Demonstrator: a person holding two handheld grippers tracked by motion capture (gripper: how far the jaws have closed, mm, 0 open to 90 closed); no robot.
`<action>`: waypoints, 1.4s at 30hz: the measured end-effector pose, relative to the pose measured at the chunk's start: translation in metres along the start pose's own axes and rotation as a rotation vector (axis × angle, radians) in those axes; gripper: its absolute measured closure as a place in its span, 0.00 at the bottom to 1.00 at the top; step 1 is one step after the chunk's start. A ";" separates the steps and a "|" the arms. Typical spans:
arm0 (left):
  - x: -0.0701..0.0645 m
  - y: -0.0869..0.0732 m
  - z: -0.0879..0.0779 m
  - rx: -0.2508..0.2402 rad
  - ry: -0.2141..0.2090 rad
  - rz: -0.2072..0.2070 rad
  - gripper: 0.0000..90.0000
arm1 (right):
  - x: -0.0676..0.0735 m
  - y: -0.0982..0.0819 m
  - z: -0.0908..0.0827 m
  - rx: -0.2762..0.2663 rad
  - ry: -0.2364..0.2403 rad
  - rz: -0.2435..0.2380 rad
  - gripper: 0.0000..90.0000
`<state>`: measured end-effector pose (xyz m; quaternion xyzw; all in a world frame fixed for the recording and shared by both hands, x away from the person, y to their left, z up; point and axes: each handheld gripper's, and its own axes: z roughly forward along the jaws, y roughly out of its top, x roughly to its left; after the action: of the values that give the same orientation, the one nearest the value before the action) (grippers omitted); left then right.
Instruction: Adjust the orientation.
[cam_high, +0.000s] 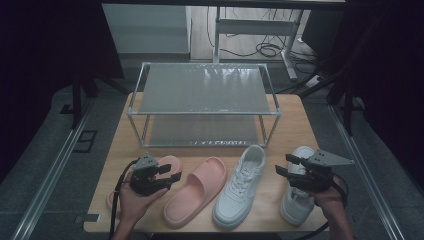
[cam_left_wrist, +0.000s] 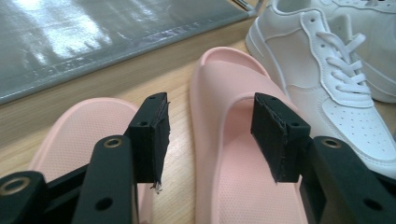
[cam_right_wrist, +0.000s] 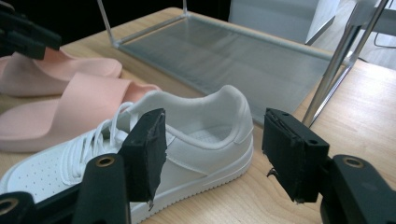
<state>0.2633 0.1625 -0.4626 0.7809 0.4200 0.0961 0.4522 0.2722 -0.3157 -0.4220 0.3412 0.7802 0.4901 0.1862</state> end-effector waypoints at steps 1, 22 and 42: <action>0.001 0.000 0.000 0.001 0.004 0.000 0.53 | 0.000 0.000 0.001 0.009 0.005 -0.001 0.45; -0.014 0.002 0.004 0.008 0.038 0.081 0.95 | 0.021 0.000 0.019 0.044 0.049 -0.007 0.44; 0.001 -0.038 -0.039 0.030 0.138 0.025 1.00 | 0.021 -0.002 0.016 0.057 0.021 0.011 0.44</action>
<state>0.2211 0.1966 -0.4701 0.7843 0.4417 0.1490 0.4094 0.2667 -0.2912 -0.4305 0.3455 0.7938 0.4723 0.1657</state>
